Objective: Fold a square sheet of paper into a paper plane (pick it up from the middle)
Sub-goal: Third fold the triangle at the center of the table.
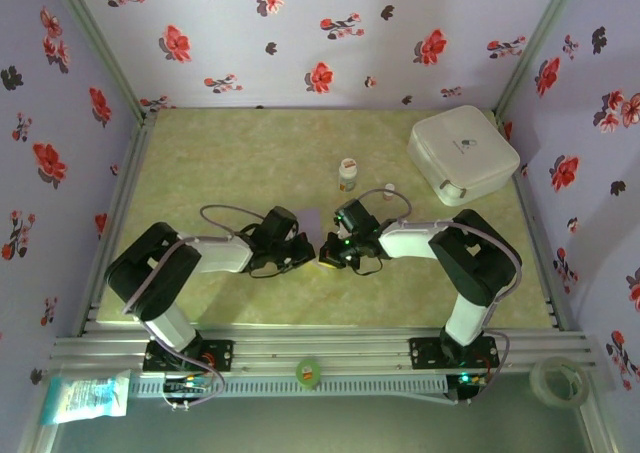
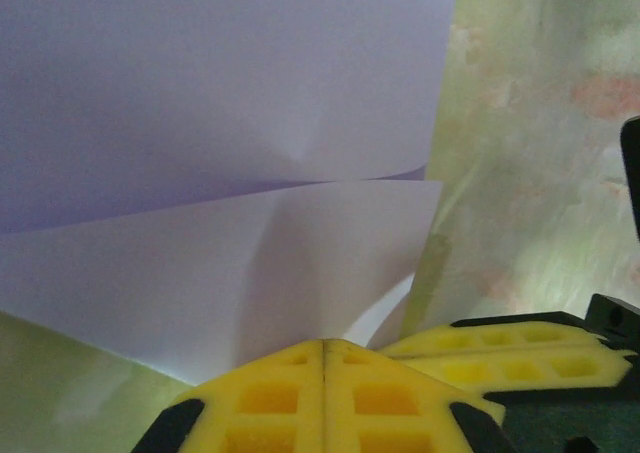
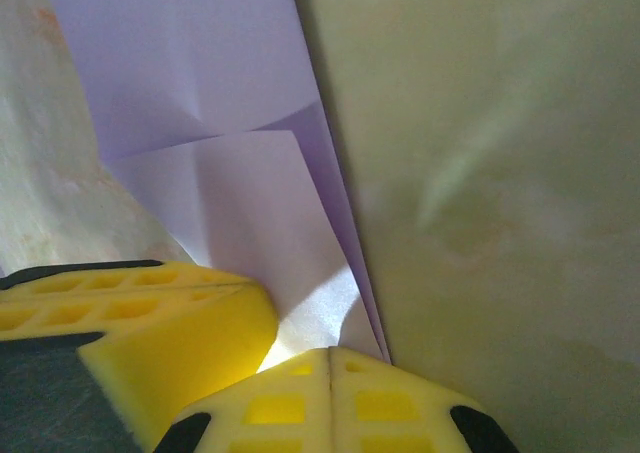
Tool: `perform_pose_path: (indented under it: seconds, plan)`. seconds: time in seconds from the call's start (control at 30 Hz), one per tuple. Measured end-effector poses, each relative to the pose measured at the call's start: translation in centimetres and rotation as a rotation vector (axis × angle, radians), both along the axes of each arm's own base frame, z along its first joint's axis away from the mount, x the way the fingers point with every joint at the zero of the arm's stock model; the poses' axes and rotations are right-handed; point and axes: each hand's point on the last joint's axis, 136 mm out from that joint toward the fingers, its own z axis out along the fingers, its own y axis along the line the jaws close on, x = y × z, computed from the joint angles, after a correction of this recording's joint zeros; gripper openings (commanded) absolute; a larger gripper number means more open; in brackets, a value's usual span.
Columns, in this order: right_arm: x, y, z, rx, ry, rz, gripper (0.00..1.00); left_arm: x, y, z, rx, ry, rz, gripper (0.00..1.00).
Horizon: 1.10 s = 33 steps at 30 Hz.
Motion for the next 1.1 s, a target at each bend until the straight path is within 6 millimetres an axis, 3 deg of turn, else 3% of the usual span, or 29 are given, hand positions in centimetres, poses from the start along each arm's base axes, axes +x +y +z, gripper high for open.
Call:
perform_pose_path:
  seconds: [0.4,0.9,1.1]
  plan:
    - [0.0,0.0,0.0,0.004,-0.009,0.006,0.00,0.7,1.0,-0.1,0.006,-0.011,0.037,0.00]
    - [0.0,0.0,0.0,0.004,-0.032,0.031,0.00,4.1,7.0,-0.1,0.048,-0.012,0.170,0.00]
    - [-0.1,0.1,0.1,0.009,-0.050,0.058,0.05,3.8,9.0,0.1,0.097,-0.011,0.198,0.02]
